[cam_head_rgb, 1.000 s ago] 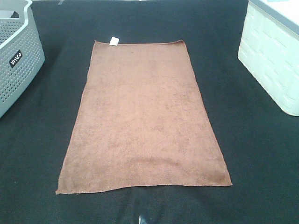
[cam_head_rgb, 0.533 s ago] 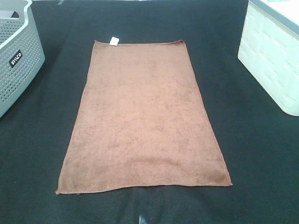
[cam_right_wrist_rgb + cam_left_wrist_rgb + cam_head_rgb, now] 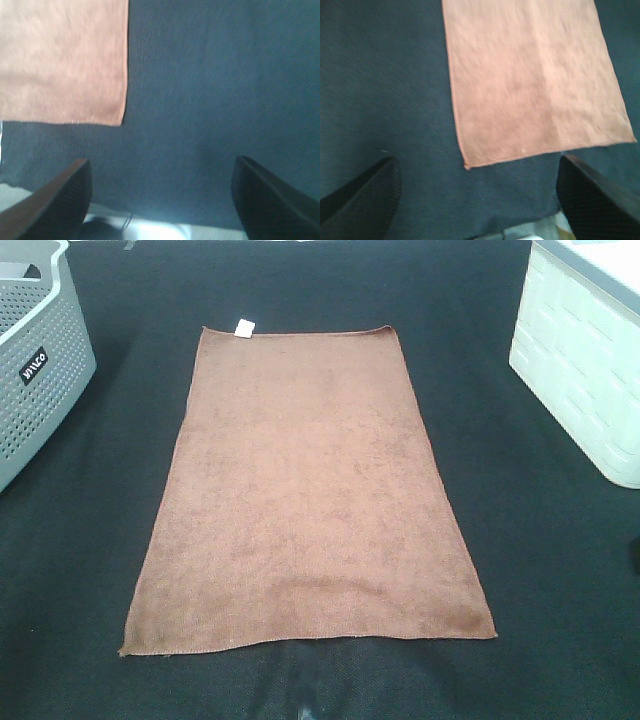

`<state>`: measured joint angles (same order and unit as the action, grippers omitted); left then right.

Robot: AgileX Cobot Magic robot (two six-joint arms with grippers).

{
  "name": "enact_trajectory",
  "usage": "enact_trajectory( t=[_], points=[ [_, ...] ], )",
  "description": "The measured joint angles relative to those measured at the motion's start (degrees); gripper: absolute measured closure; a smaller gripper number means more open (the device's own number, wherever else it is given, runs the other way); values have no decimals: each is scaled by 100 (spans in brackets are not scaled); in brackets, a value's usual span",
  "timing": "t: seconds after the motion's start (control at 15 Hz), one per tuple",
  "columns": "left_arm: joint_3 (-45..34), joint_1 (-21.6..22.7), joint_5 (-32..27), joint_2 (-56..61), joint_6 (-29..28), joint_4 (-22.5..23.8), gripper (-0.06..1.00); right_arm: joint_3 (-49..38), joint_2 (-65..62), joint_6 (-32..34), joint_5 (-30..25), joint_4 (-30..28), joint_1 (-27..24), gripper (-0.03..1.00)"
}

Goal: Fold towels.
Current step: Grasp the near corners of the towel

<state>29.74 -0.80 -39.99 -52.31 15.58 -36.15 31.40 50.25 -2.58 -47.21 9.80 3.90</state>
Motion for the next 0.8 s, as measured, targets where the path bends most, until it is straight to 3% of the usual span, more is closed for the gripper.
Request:
enact_trajectory(
  t=[0.27,0.4,0.47,0.53,0.8],
  points=[
    [6,0,390,-1690,1312,-1524,14,11,1656,-762,539,951,0,24],
    [6,0,481,-2555,2303,-2412,14,11,2240,-1215,905,1461,0,24],
    [6,0,510,-2853,2601,-2699,15,11,2641,-1524,1071,1816,0,24],
    [6,0,510,-2853,2601,-2699,15,11,2641,-1524,1071,1816,0,24],
    [11,0,596,-3879,3741,-3724,18,11,3564,-2452,1570,2767,0,24]
  ],
)
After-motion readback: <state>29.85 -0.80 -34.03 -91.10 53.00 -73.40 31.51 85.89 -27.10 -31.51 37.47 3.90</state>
